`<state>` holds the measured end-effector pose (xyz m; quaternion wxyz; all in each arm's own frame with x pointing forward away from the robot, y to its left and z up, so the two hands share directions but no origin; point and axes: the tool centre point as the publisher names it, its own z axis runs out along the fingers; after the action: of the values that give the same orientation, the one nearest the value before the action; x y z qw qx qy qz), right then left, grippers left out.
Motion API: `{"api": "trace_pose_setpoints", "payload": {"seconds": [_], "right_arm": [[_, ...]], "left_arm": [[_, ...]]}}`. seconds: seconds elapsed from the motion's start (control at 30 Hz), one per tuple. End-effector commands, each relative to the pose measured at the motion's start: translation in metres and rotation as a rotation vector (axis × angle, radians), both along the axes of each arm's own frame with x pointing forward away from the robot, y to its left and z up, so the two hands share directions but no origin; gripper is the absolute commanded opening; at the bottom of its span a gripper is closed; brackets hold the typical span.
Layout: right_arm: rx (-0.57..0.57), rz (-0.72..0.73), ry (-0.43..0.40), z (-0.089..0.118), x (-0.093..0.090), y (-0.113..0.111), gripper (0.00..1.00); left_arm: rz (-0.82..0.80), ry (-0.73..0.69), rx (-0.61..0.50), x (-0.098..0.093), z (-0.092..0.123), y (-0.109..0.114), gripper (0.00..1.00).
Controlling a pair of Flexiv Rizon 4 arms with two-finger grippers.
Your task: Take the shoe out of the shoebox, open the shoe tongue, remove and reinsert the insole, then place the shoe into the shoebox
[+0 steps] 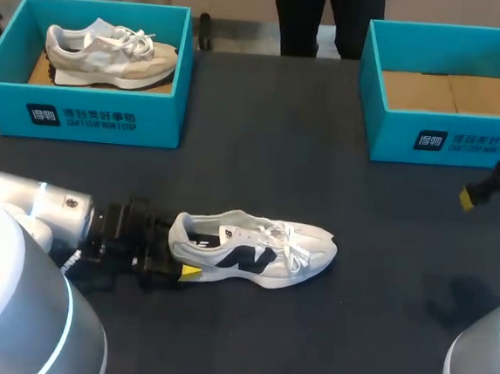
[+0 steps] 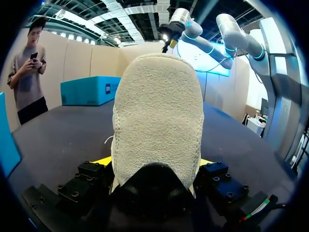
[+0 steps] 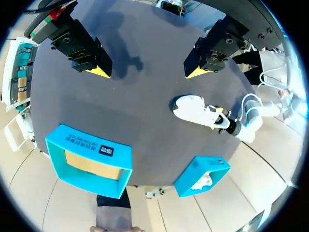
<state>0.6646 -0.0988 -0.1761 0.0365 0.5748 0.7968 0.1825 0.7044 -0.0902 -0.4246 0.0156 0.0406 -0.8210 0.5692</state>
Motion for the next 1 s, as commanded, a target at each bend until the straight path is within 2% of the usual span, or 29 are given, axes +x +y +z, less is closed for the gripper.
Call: {"api": "trace_pose_setpoints", "payload": {"seconds": [0.03, 0.13, 0.23, 0.27, 0.33, 0.53, 0.67, 1.0], "right_arm": [[0.034, -0.137, -0.051, -0.008, 0.006, 0.015, 1.00], [-0.090, -0.207, -0.016, -0.020, 0.010, 0.031, 1.00], [-0.135, -0.241, -0.018, -0.025, 0.011, 0.049, 1.00], [-0.096, -0.254, -0.032, -0.025, 0.011, 0.055, 1.00], [-0.137, -0.273, -0.026, -0.030, 0.012, 0.066, 1.00], [-0.132, -0.338, -0.014, -0.041, 0.010, 0.097, 1.00], [-0.163, -0.314, 0.021, -0.053, 0.010, 0.126, 1.00], [-0.214, -0.272, 0.037, -0.070, 0.011, 0.188, 1.00]], "left_arm": [[0.000, 0.000, 0.004, 0.001, 0.001, 0.000, 0.00], [0.000, 0.000, 0.004, 0.001, 0.001, 0.000, 0.00], [0.000, 0.000, 0.004, 0.001, 0.001, 0.000, 0.00], [0.000, 0.000, 0.004, 0.001, 0.001, 0.000, 0.00], [0.000, 0.000, 0.004, 0.001, 0.001, 0.000, 0.00], [0.000, 0.000, 0.004, 0.001, 0.001, 0.000, 0.00], [0.000, 0.000, 0.004, 0.001, 0.001, 0.000, 0.00], [0.000, 0.000, 0.004, 0.001, 0.001, 0.000, 0.00]]}}
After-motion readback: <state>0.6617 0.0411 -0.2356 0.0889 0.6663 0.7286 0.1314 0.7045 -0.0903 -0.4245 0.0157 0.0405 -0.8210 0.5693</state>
